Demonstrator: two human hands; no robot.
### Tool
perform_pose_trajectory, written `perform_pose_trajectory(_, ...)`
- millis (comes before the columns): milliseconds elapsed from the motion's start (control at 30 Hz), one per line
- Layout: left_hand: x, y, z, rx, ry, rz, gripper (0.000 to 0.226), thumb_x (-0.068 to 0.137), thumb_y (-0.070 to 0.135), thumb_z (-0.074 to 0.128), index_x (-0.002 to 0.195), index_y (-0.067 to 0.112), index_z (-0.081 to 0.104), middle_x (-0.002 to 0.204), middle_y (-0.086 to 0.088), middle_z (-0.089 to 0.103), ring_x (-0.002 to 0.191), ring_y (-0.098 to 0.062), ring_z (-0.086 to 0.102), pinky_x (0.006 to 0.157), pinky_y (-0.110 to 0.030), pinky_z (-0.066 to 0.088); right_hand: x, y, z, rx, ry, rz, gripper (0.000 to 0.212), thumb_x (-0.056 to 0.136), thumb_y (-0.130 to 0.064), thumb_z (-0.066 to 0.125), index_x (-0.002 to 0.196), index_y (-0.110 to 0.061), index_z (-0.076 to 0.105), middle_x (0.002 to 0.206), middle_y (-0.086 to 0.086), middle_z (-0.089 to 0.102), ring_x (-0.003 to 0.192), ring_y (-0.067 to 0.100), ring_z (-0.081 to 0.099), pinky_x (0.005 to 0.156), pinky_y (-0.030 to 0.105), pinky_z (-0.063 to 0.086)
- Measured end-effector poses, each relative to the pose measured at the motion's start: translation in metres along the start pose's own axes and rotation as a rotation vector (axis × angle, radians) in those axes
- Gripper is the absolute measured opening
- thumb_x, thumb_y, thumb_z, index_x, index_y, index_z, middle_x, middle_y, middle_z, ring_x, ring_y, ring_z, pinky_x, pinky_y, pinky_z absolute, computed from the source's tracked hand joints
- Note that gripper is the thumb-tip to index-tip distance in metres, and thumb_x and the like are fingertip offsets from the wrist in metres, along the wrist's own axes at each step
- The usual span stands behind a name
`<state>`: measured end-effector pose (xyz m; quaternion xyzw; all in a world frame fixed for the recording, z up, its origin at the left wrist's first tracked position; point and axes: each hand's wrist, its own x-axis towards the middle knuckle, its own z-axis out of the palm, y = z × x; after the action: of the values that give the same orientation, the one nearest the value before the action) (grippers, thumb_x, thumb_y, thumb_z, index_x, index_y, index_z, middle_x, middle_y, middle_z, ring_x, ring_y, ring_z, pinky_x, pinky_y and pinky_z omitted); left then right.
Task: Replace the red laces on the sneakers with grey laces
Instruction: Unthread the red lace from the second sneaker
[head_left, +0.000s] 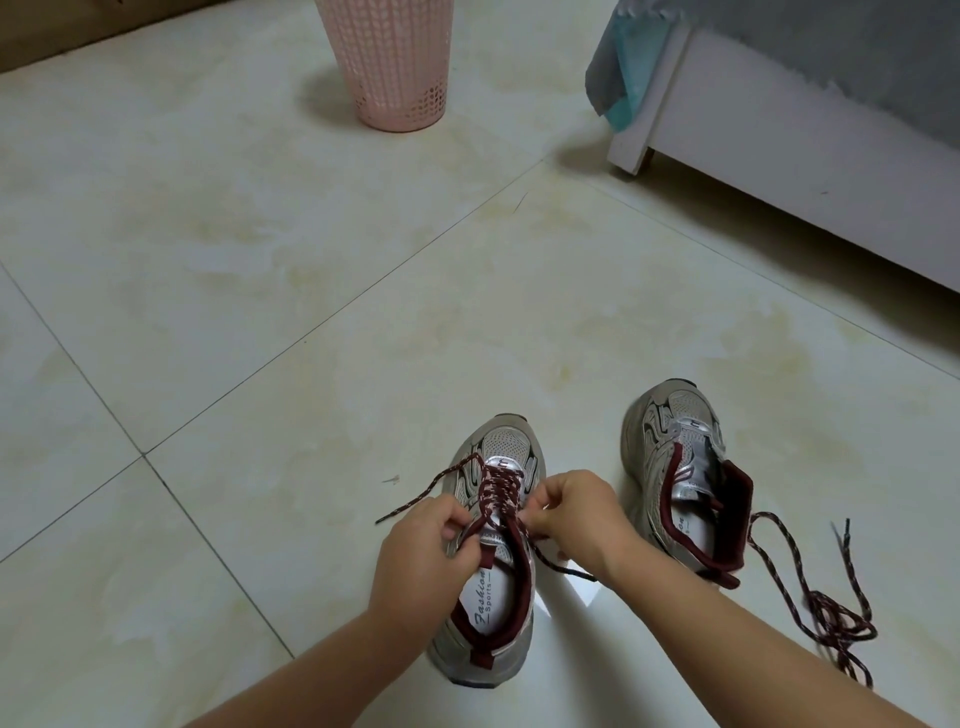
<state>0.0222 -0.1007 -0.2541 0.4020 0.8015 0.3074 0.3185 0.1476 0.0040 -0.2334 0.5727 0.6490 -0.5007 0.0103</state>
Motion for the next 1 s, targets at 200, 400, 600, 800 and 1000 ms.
perform_pose_trajectory(200,0.000,0.002,0.001,0.061,-0.019,0.029,0.022,0.073,0.017,0.068,0.069,0.031,0.052,0.076,0.006,0.060,0.074,-0.006,0.056,0.067,-0.026,0.046,0.002,-0.006,0.003,-0.086,0.020,-0.017,0.032,0.078,-0.012,0.068,0.051,-0.018,0.052,0.054,-0.002,0.053,0.053,0.014,0.048,0.064,0.028,0.047)
perform_pose_trajectory(400,0.000,0.002,-0.001,0.098,-0.034,0.085,0.036,0.072,0.013,0.067,0.063,0.038,0.042,0.074,0.010,0.055,0.072,-0.003,0.052,0.062,-0.015,0.037,0.006,-0.021,-0.001,-0.556,-0.013,-0.192,0.011,0.082,-0.015,0.053,0.080,-0.005,0.058,0.089,0.016,0.064,0.080,0.030,0.057,0.062,0.029,0.036)
perform_pose_trajectory(600,0.000,0.002,0.003,0.112,-0.045,0.101,0.036,0.073,0.012,0.063,0.063,0.038,0.040,0.077,0.008,0.057,0.073,-0.005,0.053,0.064,-0.020,0.041,0.008,-0.016,-0.004,-0.627,0.059,-0.240,0.015,0.089,-0.016,0.045,0.095,-0.006,0.055,0.101,0.014,0.060,0.090,0.033,0.058,0.069,0.034,0.041)
perform_pose_trajectory(800,0.000,-0.001,0.004,0.114,-0.036,0.121,0.037,0.073,0.012,0.062,0.063,0.039,0.040,0.077,0.008,0.057,0.072,-0.006,0.053,0.064,-0.019,0.040,-0.001,-0.010,-0.005,-0.198,-0.135,0.061,0.028,0.090,-0.022,0.054,0.066,-0.007,0.055,0.063,0.012,0.057,0.057,0.026,0.055,0.072,0.041,0.053)
perform_pose_trajectory(1000,0.000,-0.002,0.002,0.113,-0.048,0.132,0.036,0.073,0.012,0.061,0.063,0.038,0.039,0.076,0.010,0.054,0.073,-0.003,0.052,0.065,-0.020,0.040,0.006,-0.013,-0.011,-0.732,0.093,-0.221,0.015,0.091,-0.011,0.045,0.101,-0.009,0.056,0.104,0.010,0.059,0.096,0.031,0.058,0.070,0.032,0.041)
